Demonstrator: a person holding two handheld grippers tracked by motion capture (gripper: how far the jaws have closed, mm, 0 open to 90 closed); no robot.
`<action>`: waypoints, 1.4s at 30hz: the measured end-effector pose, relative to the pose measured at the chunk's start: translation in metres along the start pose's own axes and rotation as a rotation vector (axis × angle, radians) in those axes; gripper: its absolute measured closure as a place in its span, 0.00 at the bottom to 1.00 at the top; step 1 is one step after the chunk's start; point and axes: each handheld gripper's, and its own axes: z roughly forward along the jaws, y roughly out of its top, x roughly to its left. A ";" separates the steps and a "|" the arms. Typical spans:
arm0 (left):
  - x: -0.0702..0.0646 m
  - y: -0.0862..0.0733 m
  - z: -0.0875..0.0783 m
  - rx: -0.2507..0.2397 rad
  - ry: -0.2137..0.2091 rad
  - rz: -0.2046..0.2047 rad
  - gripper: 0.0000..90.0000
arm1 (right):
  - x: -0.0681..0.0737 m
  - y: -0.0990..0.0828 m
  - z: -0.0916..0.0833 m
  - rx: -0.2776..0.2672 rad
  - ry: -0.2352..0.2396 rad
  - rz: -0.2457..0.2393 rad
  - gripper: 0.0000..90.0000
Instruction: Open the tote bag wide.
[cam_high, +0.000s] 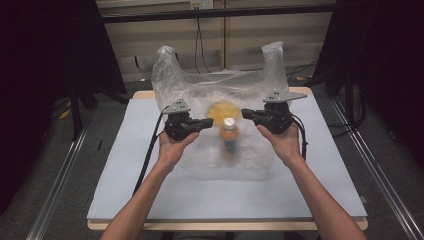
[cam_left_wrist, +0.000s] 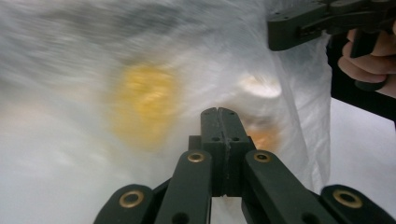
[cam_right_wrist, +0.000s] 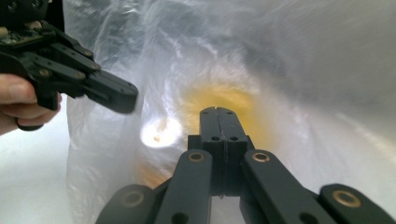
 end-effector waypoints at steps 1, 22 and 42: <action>-0.001 -0.002 0.002 0.010 -0.001 0.002 1.00 | 0.001 -0.001 0.002 0.003 -0.001 0.000 1.00; 0.001 -0.061 0.031 0.146 0.015 -0.045 1.00 | 0.003 -0.071 0.022 0.116 0.020 0.050 1.00; 0.044 -0.102 0.026 0.246 0.111 -0.180 1.00 | -0.018 -0.130 0.049 0.306 0.035 0.071 1.00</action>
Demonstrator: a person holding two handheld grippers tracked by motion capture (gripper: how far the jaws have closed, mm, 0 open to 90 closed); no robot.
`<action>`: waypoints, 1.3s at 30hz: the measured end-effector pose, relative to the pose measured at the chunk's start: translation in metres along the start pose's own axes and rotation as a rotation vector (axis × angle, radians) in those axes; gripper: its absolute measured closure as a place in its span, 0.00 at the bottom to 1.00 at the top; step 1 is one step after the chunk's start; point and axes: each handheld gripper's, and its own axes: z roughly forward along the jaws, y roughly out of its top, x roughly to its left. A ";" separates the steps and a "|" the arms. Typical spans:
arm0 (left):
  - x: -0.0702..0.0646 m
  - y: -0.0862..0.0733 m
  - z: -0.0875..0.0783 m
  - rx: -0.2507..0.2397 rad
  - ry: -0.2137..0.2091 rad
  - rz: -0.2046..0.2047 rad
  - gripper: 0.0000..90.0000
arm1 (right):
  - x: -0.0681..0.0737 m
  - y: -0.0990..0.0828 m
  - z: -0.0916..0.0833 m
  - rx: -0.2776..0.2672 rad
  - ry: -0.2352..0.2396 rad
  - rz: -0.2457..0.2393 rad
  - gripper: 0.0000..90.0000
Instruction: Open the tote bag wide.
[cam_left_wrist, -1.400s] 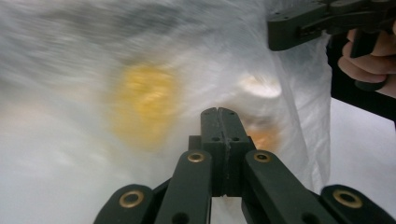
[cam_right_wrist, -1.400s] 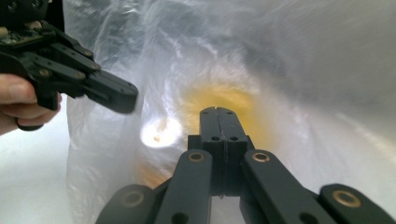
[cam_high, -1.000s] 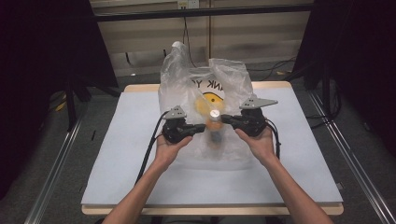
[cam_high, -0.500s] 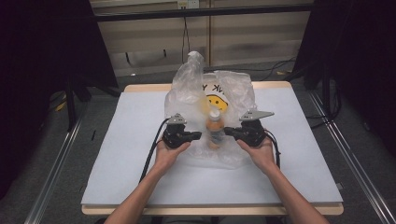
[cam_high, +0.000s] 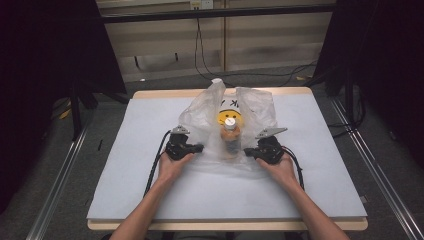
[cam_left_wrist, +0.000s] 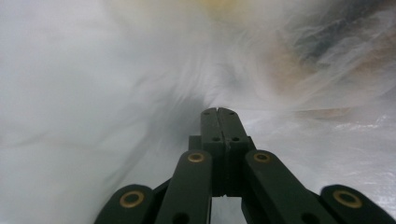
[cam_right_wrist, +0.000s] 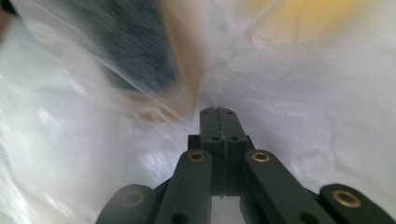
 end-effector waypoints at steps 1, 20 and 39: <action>0.000 0.000 0.000 0.001 0.004 0.002 1.00 | 0.000 0.000 0.000 0.000 0.000 0.000 1.00; -0.052 0.035 -0.067 -0.195 -0.111 0.185 1.00 | 0.011 0.047 -0.076 -0.263 0.007 -0.014 1.00; -0.078 0.144 -0.048 -0.279 -0.123 0.242 1.00 | 0.018 0.119 -0.064 -0.327 0.027 -0.028 1.00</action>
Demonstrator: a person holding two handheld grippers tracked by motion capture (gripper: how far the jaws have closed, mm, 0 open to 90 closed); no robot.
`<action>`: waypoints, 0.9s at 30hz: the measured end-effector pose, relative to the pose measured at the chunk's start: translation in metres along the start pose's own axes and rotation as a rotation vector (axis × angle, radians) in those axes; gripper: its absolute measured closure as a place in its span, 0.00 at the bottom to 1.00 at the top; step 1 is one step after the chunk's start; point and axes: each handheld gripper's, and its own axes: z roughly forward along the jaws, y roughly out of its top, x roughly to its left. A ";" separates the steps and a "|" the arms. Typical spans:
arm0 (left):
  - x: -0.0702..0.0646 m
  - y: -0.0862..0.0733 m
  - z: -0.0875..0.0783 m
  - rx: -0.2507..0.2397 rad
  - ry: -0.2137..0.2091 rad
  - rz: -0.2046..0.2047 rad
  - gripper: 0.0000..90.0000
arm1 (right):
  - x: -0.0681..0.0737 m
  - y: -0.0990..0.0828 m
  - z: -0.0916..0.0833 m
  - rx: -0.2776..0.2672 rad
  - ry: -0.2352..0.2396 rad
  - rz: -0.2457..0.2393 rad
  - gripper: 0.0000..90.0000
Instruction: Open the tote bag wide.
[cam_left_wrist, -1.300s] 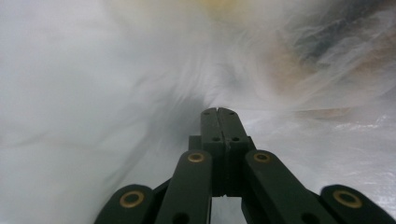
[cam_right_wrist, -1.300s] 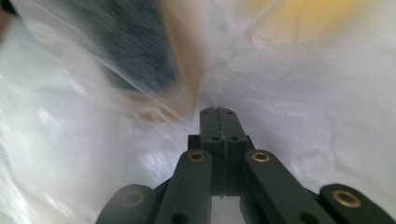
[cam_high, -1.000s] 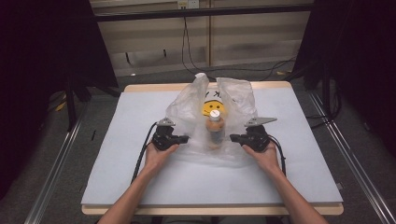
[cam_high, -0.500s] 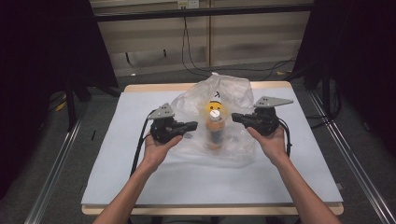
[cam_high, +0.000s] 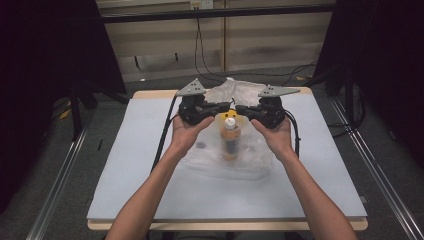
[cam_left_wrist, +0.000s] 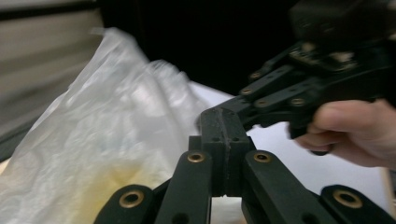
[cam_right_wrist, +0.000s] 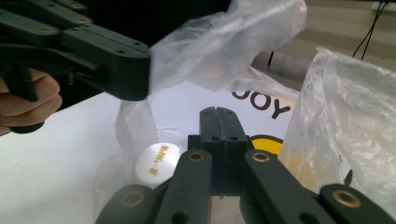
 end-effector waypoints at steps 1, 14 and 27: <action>0.000 0.000 0.000 0.000 0.000 0.000 1.00 | 0.000 0.000 0.000 0.000 0.000 0.000 1.00; 0.014 -0.051 0.017 0.194 0.069 -0.024 1.00 | 0.006 -0.023 0.014 0.088 -0.007 -0.040 1.00; 0.011 -0.093 0.034 0.342 0.066 0.015 1.00 | -0.010 -0.065 0.023 0.161 -0.013 0.023 1.00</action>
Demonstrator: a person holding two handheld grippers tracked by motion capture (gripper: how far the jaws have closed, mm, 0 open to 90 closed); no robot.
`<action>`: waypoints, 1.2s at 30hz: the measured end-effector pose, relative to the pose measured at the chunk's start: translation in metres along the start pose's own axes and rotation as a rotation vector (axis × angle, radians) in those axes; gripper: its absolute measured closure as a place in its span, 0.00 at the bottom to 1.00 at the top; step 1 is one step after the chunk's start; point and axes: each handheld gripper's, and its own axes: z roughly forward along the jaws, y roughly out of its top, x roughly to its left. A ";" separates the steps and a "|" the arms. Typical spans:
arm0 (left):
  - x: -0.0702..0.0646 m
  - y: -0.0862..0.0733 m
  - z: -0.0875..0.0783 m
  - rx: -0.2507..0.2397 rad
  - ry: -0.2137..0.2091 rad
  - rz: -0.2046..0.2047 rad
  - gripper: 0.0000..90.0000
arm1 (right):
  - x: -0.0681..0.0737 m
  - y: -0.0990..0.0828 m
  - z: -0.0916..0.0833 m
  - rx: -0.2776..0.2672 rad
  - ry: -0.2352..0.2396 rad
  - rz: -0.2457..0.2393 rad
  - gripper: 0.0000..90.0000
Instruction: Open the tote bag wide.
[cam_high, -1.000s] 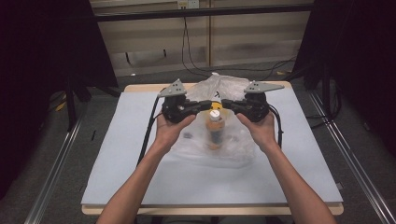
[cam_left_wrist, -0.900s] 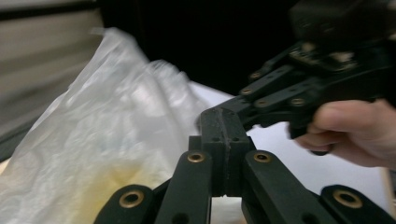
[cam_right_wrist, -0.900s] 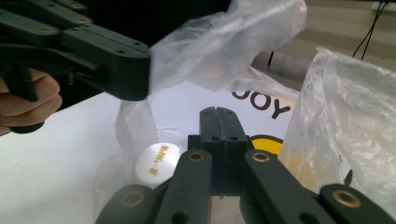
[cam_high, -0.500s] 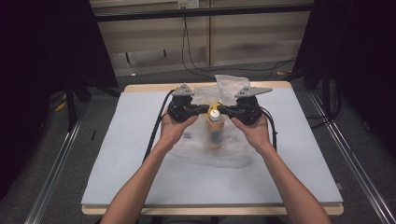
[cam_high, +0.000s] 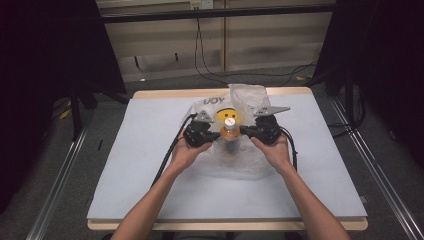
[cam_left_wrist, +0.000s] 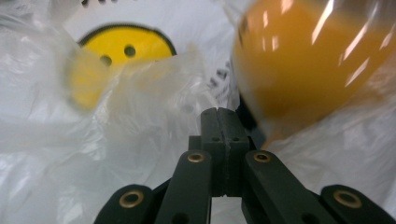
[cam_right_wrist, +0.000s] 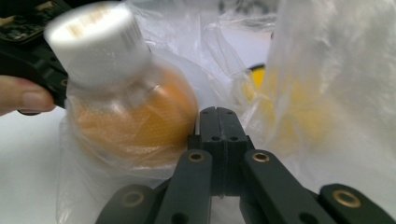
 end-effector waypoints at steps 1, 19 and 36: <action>0.001 -0.004 0.003 0.007 -0.016 0.001 1.00 | 0.000 -0.005 0.003 0.019 0.002 0.003 1.00; 0.016 -0.050 0.006 0.134 -0.032 -0.028 1.00 | -0.013 -0.052 0.023 0.232 0.007 0.007 1.00; 0.005 -0.092 -0.040 0.112 -0.102 -0.010 1.00 | -0.021 -0.080 -0.029 0.258 0.066 -0.004 1.00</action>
